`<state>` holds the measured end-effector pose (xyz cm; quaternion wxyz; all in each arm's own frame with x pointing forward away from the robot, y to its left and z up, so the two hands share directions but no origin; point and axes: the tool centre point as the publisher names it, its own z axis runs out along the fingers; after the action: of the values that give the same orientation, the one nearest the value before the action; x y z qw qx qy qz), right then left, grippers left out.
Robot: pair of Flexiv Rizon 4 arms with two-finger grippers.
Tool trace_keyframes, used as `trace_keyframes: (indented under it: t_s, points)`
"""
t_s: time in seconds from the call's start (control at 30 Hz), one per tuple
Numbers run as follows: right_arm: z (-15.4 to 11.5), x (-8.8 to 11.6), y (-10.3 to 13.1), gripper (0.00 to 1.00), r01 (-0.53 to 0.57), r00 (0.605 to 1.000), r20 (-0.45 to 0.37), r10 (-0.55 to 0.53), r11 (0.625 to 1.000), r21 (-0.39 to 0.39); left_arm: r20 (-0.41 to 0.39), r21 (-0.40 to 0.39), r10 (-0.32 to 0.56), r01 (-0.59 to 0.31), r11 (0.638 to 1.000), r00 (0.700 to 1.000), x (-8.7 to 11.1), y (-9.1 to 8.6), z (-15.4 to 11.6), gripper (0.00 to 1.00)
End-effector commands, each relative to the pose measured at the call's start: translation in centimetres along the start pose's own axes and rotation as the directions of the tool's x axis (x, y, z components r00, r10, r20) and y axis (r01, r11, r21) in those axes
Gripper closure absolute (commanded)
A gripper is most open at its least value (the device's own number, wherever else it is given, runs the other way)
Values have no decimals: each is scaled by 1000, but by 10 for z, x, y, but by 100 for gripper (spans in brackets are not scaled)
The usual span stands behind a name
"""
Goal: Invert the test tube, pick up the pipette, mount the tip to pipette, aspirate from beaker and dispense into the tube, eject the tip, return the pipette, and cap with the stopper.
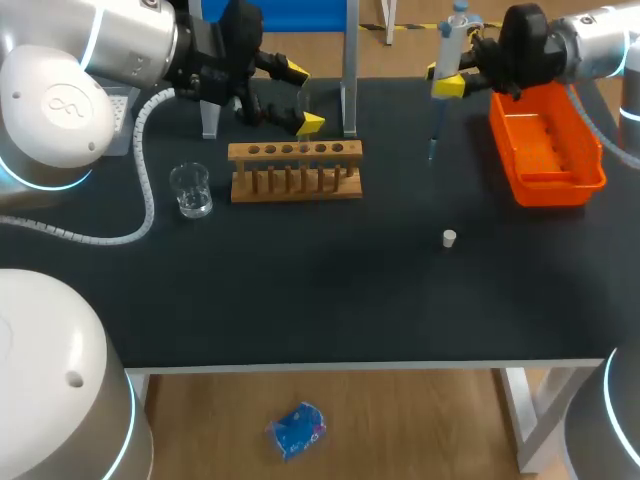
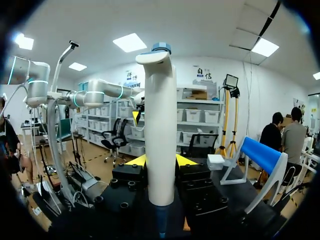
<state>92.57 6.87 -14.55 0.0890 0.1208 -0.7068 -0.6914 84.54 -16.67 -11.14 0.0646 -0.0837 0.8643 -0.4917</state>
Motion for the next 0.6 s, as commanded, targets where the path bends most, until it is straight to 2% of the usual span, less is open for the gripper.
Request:
trace_keyframes:
  t_s: [0.03,0.3,0.47,0.6]
  points:
    - [-1,-3,-1,100,0,1000,-21,0,1000,0,-1,1,1,-1,1000,1000,0,0,-1,0]
    - [-1,-5,-1,100,-23,999,-29,22,1000,-8,-1,1,1,-1,1000,1000,0,0,-1,0]
    - [-23,0,6,100,-27,999,-44,26,999,-26,-1,1,1,-1,1000,1000,0,0,-1,0]
    - [-52,7,10,100,-22,999,-46,21,999,-33,-1,1,1,-1,1000,1000,0,0,-1,0]
